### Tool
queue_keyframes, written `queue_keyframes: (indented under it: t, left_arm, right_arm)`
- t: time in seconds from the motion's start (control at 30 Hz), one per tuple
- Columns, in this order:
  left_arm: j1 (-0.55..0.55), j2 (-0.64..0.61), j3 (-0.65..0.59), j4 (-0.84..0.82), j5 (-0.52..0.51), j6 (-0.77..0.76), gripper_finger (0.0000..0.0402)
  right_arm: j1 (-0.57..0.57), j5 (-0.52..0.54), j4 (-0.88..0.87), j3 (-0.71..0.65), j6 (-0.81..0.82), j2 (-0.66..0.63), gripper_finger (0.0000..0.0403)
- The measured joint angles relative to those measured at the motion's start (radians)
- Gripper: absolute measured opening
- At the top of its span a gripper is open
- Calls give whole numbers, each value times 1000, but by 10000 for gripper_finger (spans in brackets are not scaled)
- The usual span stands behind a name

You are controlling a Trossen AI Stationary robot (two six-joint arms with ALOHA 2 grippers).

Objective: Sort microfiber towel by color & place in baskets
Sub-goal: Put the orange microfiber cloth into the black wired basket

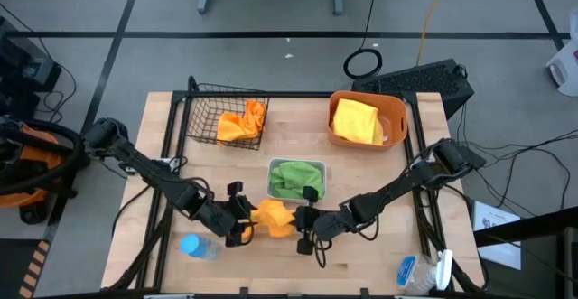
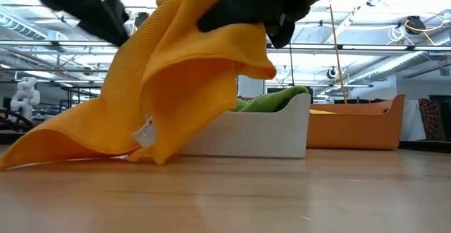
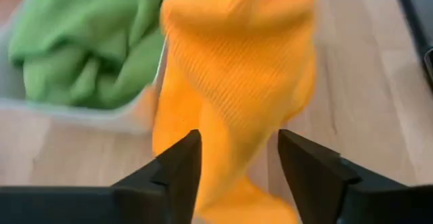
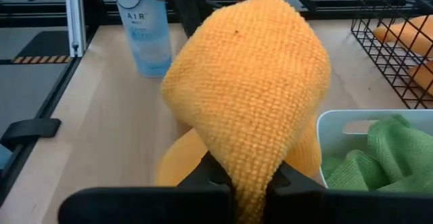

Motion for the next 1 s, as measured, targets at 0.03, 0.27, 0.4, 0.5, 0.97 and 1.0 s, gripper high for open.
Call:
queue_keyframes:
  t: [0.03, 0.27, 0.4, 0.5, 0.97, 1.0]
  left_arm:
    - [-6, 0, -13, -1, -3, -29, 207]
    - [-21, 22, -117, 25, -69, -181, 245]
    - [-23, 69, -168, 213, 16, -113, 241]
    - [-23, 118, -171, 344, 50, -46, 225]
    - [-50, 65, -103, 415, -77, 142, 15]
    - [-50, 52, -98, 418, -89, 142, 16]
  right_arm:
    - [0, 0, 1, 0, -1, -1, 3]
    - [0, -1, 1, 0, -13, -1, 3]
    - [0, 0, 7, 0, -14, -1, 3]
    - [0, 0, 29, 0, -26, -1, 2]
    - [3, -5, 65, 0, -52, -1, 6]
    - [3, -5, 65, 0, -52, -1, 7]
